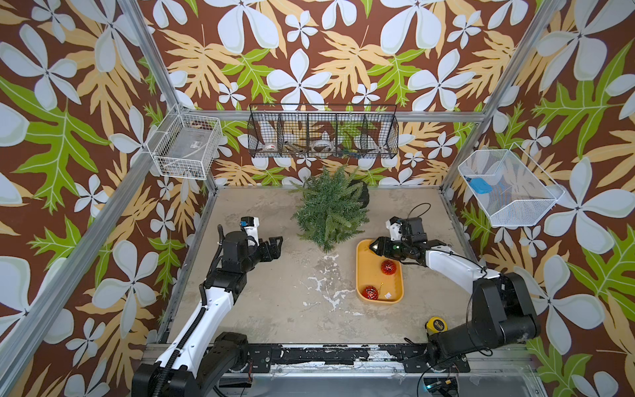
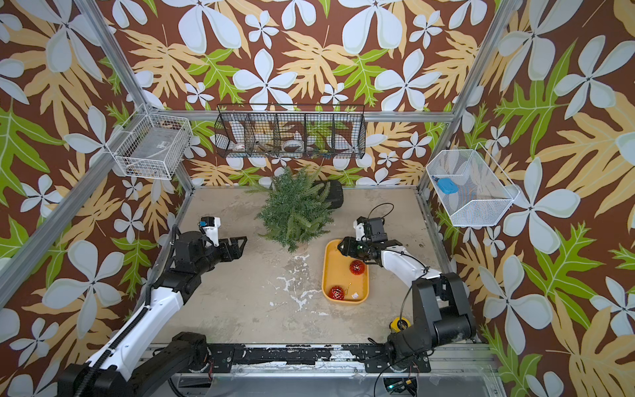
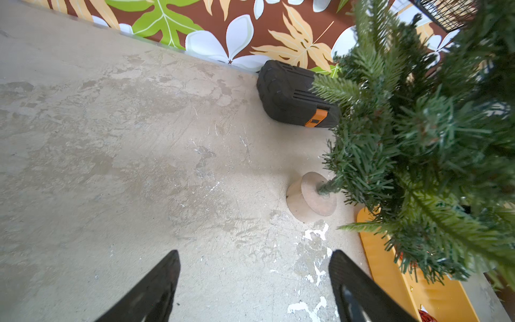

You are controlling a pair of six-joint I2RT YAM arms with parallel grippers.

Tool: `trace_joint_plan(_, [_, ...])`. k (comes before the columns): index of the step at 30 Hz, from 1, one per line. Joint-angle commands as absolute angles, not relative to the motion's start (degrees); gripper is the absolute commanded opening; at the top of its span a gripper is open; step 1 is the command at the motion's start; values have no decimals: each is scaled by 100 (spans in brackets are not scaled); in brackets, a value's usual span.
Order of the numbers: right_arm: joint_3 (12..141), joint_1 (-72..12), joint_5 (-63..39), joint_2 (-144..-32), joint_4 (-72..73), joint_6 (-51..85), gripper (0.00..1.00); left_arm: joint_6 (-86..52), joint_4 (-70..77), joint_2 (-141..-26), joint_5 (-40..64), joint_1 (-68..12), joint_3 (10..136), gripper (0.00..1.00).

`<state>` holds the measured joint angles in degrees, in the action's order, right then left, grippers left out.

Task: Decorate the small christmas tree with ornaments
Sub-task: Pick up an ornament from the container.

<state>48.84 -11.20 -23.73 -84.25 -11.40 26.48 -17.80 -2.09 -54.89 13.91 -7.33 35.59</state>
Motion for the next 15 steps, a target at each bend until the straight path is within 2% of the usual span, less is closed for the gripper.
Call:
trace_joint_plan(1, [4818, -1116, -2343, -7991, -1618, 2423, 59, -1679, -233, -5410, 1556, -725, 3612, 86])
trace_joint_plan(10, [4990, -1109, -2546, -6554, -2618, 2044, 56, -1574, 171, -4877, 2021, -723, 3408, 85])
trace_joint_plan(15, [5685, -1116, -2533, -6074, -3174, 1997, 54, -1527, 383, -4339, 1852, -732, 3386, 85])
